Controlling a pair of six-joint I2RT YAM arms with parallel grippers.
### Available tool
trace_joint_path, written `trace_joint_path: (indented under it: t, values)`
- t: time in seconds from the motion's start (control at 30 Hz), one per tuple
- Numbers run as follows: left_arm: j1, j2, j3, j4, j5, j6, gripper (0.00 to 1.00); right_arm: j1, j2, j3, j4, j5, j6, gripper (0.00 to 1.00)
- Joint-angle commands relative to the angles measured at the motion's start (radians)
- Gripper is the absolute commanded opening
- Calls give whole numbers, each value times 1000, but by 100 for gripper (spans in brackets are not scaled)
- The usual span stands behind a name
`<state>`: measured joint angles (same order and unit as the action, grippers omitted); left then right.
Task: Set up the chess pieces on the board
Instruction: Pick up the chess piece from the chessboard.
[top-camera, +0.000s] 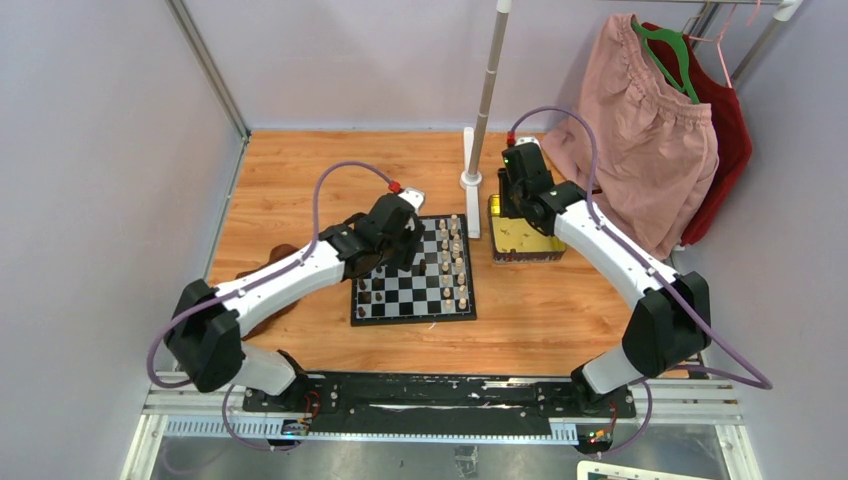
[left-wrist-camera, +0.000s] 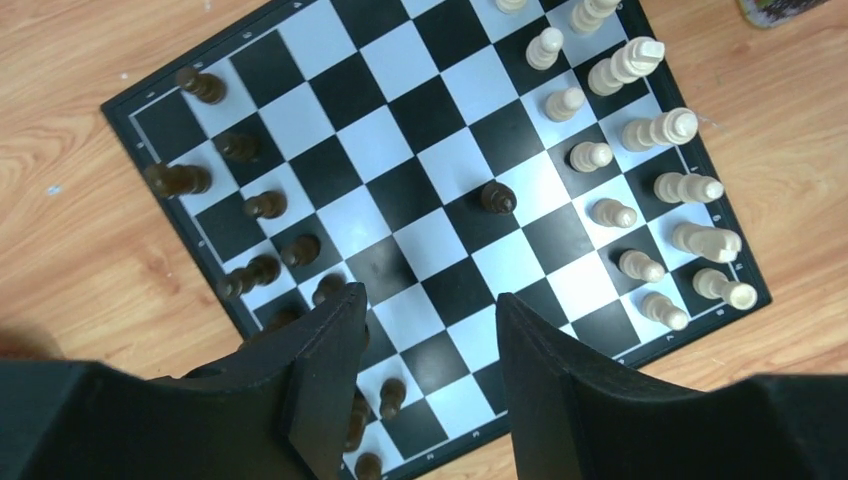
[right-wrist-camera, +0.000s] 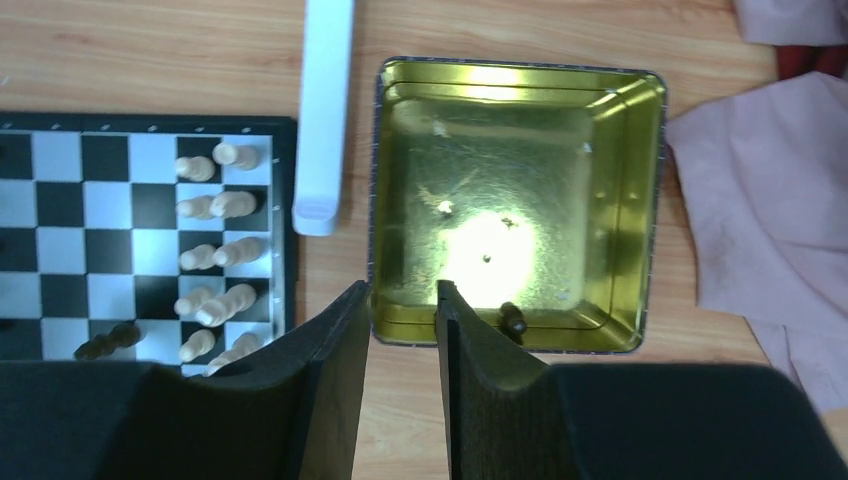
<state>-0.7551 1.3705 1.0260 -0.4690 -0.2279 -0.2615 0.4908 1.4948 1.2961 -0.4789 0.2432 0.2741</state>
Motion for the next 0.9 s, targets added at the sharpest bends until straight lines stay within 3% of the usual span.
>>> trace_joint_path:
  t: [0.0,0.27,0.87]
  values:
    - [-6,89,40,52,38,1,55,-48,-37,-37,26,51,36,35]
    - [-10,241,97,88,54,-5,55,-84,-36,-70,48,24,44,34]
    - [-11,347,140,109,98,5,50,-109,-13,-61,54,8,45,34]
